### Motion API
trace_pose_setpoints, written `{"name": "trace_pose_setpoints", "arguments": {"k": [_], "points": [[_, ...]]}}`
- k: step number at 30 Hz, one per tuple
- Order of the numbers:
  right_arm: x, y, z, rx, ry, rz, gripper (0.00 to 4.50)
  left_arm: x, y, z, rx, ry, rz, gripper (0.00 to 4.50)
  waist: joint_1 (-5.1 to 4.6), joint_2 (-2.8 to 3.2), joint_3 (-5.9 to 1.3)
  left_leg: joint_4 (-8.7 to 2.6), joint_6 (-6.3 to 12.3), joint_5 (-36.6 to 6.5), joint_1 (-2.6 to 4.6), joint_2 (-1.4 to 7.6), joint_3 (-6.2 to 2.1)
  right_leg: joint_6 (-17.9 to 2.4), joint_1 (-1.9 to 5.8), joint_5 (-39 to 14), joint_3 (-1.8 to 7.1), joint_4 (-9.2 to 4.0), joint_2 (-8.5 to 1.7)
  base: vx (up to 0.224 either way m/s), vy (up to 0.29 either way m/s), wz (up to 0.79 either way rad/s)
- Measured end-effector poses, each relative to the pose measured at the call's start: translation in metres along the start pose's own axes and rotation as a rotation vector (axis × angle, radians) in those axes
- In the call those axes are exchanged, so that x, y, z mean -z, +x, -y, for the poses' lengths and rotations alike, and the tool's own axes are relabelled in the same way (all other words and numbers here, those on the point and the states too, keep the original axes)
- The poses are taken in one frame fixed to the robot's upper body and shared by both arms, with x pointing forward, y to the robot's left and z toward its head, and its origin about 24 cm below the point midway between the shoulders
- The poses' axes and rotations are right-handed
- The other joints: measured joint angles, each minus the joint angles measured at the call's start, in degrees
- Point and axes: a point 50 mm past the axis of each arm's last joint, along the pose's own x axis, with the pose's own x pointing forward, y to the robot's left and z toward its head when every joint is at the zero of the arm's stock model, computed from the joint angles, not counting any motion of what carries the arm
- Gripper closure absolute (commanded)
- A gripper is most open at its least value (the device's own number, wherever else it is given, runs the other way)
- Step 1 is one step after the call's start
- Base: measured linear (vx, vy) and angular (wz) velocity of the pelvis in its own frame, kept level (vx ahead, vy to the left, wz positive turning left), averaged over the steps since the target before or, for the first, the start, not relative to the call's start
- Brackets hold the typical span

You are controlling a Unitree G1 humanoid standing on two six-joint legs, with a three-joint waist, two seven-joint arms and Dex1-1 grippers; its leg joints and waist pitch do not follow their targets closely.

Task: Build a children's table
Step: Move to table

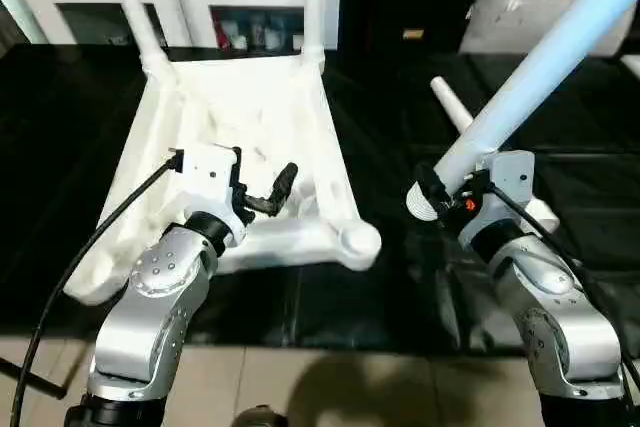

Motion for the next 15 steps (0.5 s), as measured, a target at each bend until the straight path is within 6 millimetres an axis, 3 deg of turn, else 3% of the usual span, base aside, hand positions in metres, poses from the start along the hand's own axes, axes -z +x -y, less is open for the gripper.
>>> {"name": "trace_pose_setpoints", "arguments": {"k": [5, 9, 12, 13, 14, 15], "points": [[-0.001, 0.0, 0.0, -0.024, 0.031, 0.005, 2.62, 0.003, 0.0, 0.002, 0.094, -0.017, -0.045, 0.0, -0.44, 0.21, 0.32, -0.89, -0.12, -0.1, -0.09, 0.3, -0.13, 0.1, 0.55, 0.0, -0.74, -2.07, 0.02, -0.09, 0.032, -0.08], [0.001, 0.001, 0.011, -0.006, 0.032, -0.008, 2.62, 0.0, 0.002, 0.006, 0.241, 0.059, -0.071, 0.0, -0.51, 0.36, 0.47, -1.0, -0.12, -0.1, -0.12, 0.29, -0.11, 0.0, 0.38, 0.0, -0.76, -2.45, 0.0, -0.074, 0.024, -0.11], [-0.002, 0.002, 0.012, -0.026, 0.029, 0.018, 2.62, 0.004, 0.001, 0.01, 0.341, 0.084, -0.109, 0.0, -0.5, 0.64, 0.72, -2.05, -0.12, -0.1, -0.05, 0.31, 0.15, -0.7, 0.25, -0.5, -1.3, -2.93, -0.05, -0.088, -0.001, -0.03], [-0.003, 0.003, 0.015, -0.022, 0.016, 0.023, 2.62, 0.005, 0.002, 0.012, 0.381, 0.101, -0.126, 0.0, -0.2, 0.52, 0.84, -2.96, -0.12, -0.1, -0.2, 0.57, 0.95, -1.6, 0.04, -1.7, -1.77, -2.36, -0.16, -0.112, -0.017, 0.03], [-0.004, 0.003, 0.018, -0.016, 0.008, 0.023, 2.62, 0.005, 0.002, 0.012, 0.397, 0.111, -0.135, 0.0, 0.44, 0.49, 0.86, -3.72, -0.13, -0.1, -0.19, 0.79, 1.74, -2.2, -0.18, -3.2, -1.89, -0.65, -0.29, -0.128, -0.059, 0.17], [-0.004, 0.001, 0.022, -0.005, 0.012, 0.019, 2.62, 0.003, 0.005, 0.013, 0.423, 0.125, -0.137, 0.0, 1.77, -0.53, 0.71, -4.49, -0.12, -0.1, 0.05, 1.02, 3.72, -3.3, -0.64, -6.0, -1.39, 2.72, -0.56, 0.044, -0.147, 0.34]]}}
